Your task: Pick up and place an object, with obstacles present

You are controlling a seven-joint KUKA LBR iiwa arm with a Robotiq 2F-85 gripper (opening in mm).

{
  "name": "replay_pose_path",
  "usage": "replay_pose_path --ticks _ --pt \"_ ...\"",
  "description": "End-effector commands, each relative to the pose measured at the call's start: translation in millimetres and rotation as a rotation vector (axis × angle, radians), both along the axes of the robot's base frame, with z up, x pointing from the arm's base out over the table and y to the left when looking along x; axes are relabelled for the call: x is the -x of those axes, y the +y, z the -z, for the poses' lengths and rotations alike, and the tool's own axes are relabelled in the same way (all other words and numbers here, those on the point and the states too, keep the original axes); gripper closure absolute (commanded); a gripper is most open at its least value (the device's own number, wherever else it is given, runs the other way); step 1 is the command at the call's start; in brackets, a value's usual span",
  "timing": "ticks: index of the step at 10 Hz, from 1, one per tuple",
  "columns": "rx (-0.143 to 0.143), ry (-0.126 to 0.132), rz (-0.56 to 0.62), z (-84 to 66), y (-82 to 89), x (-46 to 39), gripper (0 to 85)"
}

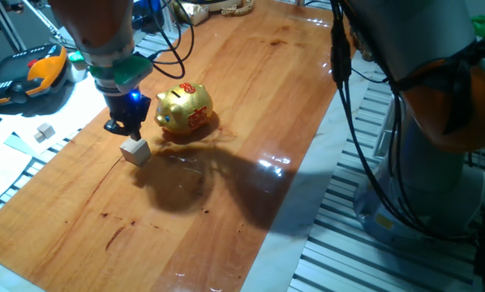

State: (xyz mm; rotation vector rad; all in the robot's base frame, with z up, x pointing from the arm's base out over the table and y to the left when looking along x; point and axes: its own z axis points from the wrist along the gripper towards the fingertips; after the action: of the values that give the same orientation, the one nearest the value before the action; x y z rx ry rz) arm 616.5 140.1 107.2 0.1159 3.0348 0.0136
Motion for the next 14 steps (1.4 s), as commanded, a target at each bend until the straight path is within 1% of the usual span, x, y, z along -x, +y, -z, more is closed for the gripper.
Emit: replay_pose_path --ticks 1,2,3,5,6,8,10,12,14 --pt "-0.004 -0.020 -0.015 0.0 -0.1 0.2 85.0" --pt "-0.010 -0.020 -0.004 0.0 -0.1 0.2 85.0" --pt "-0.006 -0.020 0.011 0.0 -0.1 0.2 85.0" --pt "-0.015 -0.023 0.025 0.0 -0.1 0.2 85.0" --pt "-0.020 -0.018 0.031 -0.4 1.0 -0.9 85.0" --pt "-0.020 -0.013 0.032 -1.7 0.1 -7.2 85.0" --pt "-0.021 -0.018 0.022 5.0 -2.7 -13.6 85.0" --pt "-0.022 -0.020 0.017 9.7 -5.0 -17.0 85.0" --pt "-0.018 -0.018 0.026 9.9 -5.5 -17.4 85.0"
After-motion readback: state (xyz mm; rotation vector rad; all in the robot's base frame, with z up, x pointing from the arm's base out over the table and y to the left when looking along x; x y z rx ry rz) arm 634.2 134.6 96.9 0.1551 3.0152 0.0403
